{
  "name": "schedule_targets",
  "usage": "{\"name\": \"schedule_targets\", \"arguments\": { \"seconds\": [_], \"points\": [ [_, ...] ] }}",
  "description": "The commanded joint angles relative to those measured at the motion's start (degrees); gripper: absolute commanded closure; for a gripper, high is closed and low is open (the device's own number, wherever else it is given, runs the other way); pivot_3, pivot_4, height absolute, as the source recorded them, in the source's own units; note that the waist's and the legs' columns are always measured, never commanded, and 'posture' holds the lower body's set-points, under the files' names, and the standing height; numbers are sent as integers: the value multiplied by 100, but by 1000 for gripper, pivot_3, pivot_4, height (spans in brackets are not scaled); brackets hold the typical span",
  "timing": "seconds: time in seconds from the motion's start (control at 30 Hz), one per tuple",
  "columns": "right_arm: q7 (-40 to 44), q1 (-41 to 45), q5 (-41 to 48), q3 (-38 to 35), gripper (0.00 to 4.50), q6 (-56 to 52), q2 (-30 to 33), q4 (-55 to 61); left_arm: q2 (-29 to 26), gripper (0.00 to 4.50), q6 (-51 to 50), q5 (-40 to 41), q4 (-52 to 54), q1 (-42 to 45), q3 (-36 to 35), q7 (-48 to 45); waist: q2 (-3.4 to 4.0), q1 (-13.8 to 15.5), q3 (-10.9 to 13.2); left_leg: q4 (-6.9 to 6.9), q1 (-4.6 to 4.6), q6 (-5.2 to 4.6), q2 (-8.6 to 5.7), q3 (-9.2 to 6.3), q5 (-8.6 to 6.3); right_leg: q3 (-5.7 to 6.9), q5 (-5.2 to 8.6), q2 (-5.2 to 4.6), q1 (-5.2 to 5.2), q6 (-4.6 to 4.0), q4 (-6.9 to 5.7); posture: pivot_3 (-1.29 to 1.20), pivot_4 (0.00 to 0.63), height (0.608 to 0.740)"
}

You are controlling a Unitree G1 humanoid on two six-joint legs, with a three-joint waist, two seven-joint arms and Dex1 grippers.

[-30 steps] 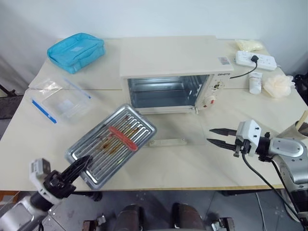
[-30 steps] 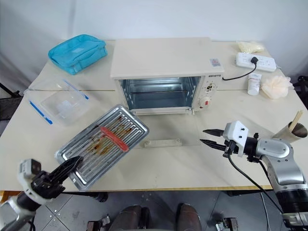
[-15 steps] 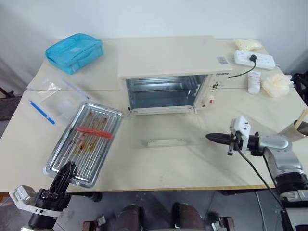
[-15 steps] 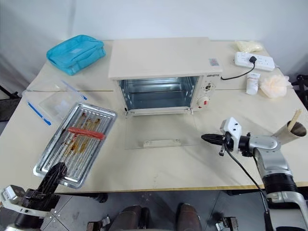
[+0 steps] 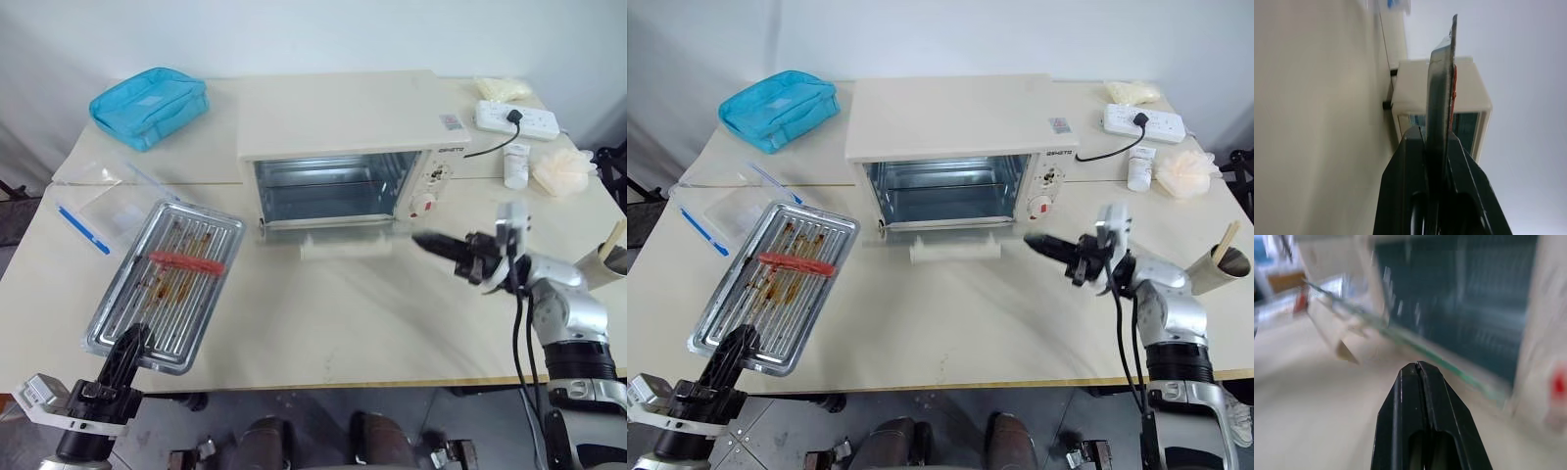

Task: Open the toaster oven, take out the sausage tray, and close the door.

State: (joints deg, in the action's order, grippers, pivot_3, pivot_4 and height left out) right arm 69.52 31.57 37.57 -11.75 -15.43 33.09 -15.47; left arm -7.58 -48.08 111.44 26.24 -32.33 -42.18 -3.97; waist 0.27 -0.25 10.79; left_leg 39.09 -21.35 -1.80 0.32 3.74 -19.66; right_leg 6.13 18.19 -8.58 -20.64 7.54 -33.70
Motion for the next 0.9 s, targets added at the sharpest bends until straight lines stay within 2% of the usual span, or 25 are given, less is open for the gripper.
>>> {"name": "schedule_targets", "arguments": {
  "seconds": [0.03, 0.33, 0.37, 0.5, 0.57, 0.63, 0.83, 0.9],
  "points": [
    [-438, 241, 431, -253, 4484, -391, -164, 509, -170, 4500, -173, 156, 22, -183, -57, -290, 0, 2, 0, 0, 0, 4, 3, 0, -2, 0, 3, 1, -3, -5, -5, 0, 150, 740],
    [-368, -391, 403, -156, 4484, -1099, 375, 1301, -999, 4500, -746, 156, -194, -274, 432, -703, 1, 14, 0, -6, -16, -3, -3, -12, -19, -1, 15, 4, -15, -27, -23, 0, 150, 740],
    [-346, -561, 403, -206, 4324, -1112, 474, 1457, -1188, 4500, -845, 156, -259, -227, 524, -729, 0, 11, 0, -6, -17, -4, -4, -9, -20, -1, 15, 4, -13, -27, -23, 0, 150, 740],
    [-273, -1437, 431, -479, 3349, -1018, 791, 2210, -1897, 4500, -1232, 156, -665, 124, 816, -842, 12, 30, 4, -5, -15, -6, -8, -19, -20, -1, 17, 6, -11, -32, -18, 0, 150, 740],
    [-9, -2533, 265, -790, 2729, -737, 996, 2869, -2495, 4500, -1605, 156, -1229, 993, 1292, -660, 31, 156, 5, -6, -14, -7, -9, -15, -19, -2, 17, 7, -5, -31, -19, 0, 150, 740],
    [-36, -3218, 288, -1087, 2072, -647, 1054, 3337, -2961, 4500, -1949, 156, -1706, 1685, 1714, -592, 27, 194, 5, -5, -10, -4, -22, -45, -13, -4, 23, 20, -4, -36, -25, 0, 150, 740],
    [-292, -4277, 326, -1622, 107, -501, 918, 4014, -3505, 4500, -2559, 156, -2811, 3288, 2856, -294, 27, 33, 6, -14, 16, -20, -40, 0, 3, -21, 5, 23, 6, -3, -52, 0, 150, 740],
    [-364, -4685, 316, -1749, 49, -433, 829, 4303, -3527, 4500, -2698, 156, -3279, 4017, 3324, -137, 27, 67, 7, -15, 15, -16, -39, -11, 6, -25, 5, 22, 1, -2, -63, 0, 150, 740]
  ]
}}
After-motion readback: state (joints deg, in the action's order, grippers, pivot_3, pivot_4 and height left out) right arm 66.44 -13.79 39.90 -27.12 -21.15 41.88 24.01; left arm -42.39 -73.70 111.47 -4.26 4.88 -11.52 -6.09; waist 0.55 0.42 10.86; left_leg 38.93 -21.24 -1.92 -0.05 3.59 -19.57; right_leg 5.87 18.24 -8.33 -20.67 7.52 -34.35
